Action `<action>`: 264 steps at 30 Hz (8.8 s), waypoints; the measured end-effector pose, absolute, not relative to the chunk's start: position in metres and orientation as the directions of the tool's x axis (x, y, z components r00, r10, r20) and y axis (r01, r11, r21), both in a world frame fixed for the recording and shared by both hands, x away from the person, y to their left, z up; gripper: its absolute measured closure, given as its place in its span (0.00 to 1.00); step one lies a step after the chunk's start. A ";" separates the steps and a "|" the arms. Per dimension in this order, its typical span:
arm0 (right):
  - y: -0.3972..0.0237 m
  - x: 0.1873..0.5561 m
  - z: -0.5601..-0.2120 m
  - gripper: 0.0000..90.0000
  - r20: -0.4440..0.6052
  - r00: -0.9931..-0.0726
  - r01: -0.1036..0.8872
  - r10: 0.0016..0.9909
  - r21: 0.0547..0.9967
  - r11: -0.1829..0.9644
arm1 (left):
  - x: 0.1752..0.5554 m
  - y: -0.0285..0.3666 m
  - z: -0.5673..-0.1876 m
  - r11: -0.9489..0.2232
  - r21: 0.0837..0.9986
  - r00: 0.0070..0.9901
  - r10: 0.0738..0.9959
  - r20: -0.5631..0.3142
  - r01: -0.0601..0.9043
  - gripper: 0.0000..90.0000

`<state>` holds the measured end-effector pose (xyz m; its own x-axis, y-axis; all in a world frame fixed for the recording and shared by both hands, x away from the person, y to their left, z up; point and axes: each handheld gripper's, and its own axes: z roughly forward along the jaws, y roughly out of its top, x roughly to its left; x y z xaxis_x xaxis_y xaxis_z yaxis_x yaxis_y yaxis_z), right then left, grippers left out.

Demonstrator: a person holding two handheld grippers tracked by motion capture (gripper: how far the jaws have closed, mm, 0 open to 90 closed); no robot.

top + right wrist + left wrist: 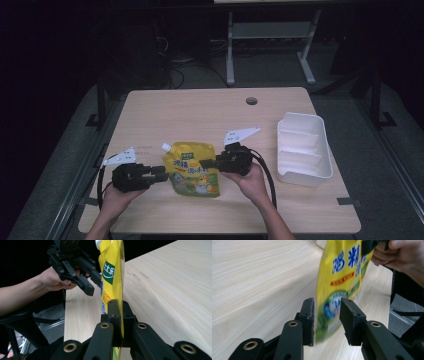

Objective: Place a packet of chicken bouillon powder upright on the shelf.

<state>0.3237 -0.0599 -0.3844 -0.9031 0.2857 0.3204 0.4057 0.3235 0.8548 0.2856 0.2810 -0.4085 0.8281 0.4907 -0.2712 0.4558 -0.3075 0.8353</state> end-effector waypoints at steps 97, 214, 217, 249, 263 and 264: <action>-0.250 0.330 -0.267 1.00 0.219 -0.814 0.395 0.538 0.888 0.236 | 0.289 0.278 -0.426 -0.439 0.775 0.824 0.537 -0.179 0.454 0.39; -0.356 0.299 -0.389 0.89 0.257 -0.449 0.667 0.856 0.734 0.130 | 0.292 0.280 -0.430 -0.409 0.776 0.807 0.552 -0.208 0.480 0.38; -0.358 0.296 -0.388 0.83 0.273 -0.450 0.654 0.850 0.749 0.106 | 0.292 0.280 -0.430 -0.411 0.775 0.807 0.552 -0.208 0.481 0.38; -0.359 0.243 -0.369 0.75 0.247 -0.519 0.582 0.818 0.803 0.127 | 0.290 0.279 -0.431 -0.418 0.770 0.809 0.551 -0.206 0.481 0.38; -0.312 0.244 -0.375 0.69 0.255 -0.617 0.566 0.745 0.801 0.195 | 0.287 0.282 -0.434 -0.430 0.762 0.807 0.555 -0.201 0.485 0.37; -0.305 0.245 -0.375 0.68 0.247 -0.629 0.563 0.737 0.799 0.213 | 0.287 0.282 -0.434 -0.428 0.762 0.807 0.555 -0.202 0.485 0.37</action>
<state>0.2446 -0.3049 -0.3747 -0.6289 0.7373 0.2468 0.5630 0.2129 0.7986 0.2866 0.2823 -0.4338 0.8070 0.5550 -0.2020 0.4852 -0.4281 0.7625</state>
